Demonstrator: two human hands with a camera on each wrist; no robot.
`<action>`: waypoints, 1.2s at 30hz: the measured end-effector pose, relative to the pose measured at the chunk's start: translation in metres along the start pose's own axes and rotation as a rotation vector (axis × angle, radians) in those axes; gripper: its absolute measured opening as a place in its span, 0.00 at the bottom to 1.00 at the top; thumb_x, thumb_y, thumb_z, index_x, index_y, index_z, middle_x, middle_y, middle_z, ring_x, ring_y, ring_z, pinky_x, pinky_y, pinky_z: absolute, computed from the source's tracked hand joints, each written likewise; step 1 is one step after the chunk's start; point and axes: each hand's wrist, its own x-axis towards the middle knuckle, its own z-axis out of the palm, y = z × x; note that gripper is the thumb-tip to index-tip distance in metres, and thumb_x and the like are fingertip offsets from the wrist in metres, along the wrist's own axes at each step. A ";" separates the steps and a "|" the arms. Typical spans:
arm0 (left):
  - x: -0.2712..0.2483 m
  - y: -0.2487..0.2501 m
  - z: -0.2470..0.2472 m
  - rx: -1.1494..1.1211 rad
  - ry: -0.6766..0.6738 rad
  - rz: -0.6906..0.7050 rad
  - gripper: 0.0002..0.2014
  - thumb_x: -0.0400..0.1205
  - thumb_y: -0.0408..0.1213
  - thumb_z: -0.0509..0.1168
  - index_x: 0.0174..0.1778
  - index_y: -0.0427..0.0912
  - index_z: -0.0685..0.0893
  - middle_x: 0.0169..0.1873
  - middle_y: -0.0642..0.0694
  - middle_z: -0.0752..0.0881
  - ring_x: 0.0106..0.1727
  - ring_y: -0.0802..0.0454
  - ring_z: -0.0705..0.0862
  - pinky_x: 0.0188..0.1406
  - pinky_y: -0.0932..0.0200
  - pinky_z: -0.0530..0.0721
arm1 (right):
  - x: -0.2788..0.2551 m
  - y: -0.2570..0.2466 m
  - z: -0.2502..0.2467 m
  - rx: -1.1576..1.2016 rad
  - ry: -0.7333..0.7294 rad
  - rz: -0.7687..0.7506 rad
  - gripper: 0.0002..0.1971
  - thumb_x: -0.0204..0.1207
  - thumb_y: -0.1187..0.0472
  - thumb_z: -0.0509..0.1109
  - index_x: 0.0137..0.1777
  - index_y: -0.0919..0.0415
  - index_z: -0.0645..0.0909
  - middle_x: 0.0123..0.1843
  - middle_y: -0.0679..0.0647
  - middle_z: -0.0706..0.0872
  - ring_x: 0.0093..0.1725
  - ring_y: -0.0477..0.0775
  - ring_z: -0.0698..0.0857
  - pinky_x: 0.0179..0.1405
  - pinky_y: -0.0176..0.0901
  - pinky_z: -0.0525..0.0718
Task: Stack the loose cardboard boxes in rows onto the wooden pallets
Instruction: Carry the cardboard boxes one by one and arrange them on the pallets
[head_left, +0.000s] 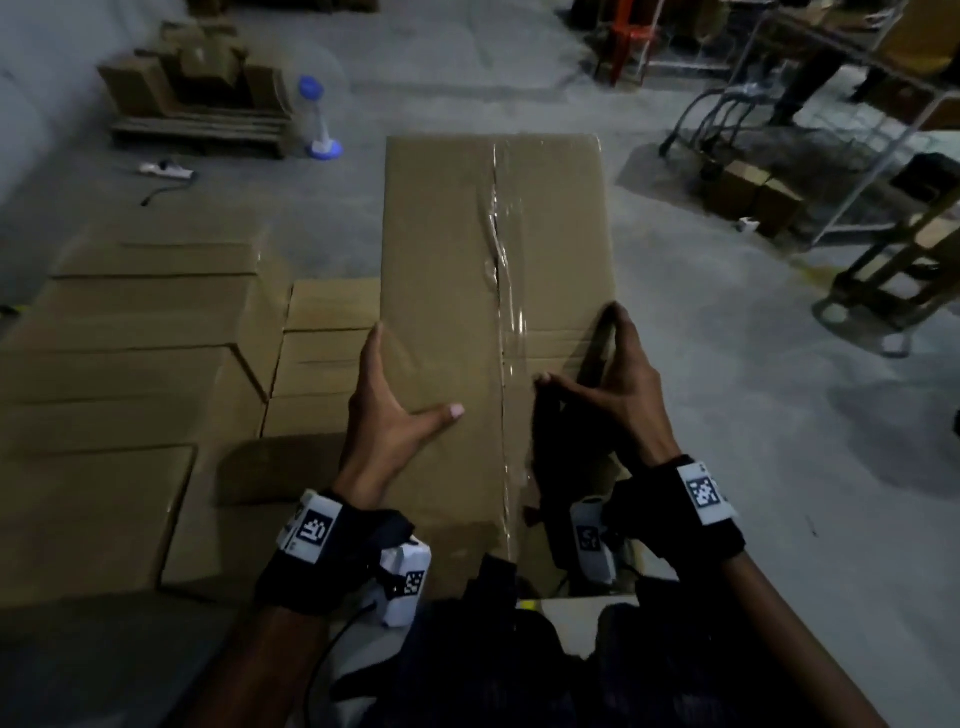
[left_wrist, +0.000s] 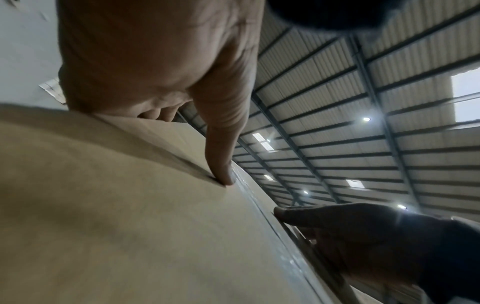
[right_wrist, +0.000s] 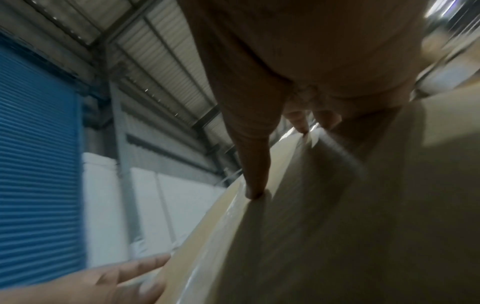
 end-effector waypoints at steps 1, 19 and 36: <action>0.003 0.002 0.010 0.002 0.033 -0.014 0.60 0.65 0.37 0.84 0.85 0.56 0.49 0.83 0.51 0.60 0.76 0.58 0.62 0.69 0.58 0.65 | 0.012 0.005 -0.005 0.001 -0.027 -0.016 0.59 0.59 0.43 0.86 0.86 0.46 0.52 0.83 0.53 0.67 0.79 0.59 0.70 0.77 0.55 0.73; 0.132 -0.006 0.117 -0.104 0.709 -0.156 0.62 0.64 0.35 0.84 0.85 0.62 0.49 0.84 0.53 0.59 0.82 0.51 0.61 0.76 0.50 0.69 | 0.280 0.005 0.036 -0.060 -0.553 -0.412 0.66 0.54 0.45 0.89 0.87 0.47 0.47 0.82 0.57 0.68 0.76 0.62 0.73 0.72 0.62 0.78; 0.290 -0.031 0.140 -0.112 1.117 -0.299 0.52 0.68 0.36 0.83 0.84 0.54 0.59 0.72 0.62 0.69 0.73 0.61 0.69 0.71 0.62 0.68 | 0.491 -0.035 0.168 -0.131 -0.986 -0.623 0.65 0.56 0.43 0.88 0.87 0.47 0.48 0.76 0.61 0.77 0.71 0.63 0.78 0.68 0.55 0.80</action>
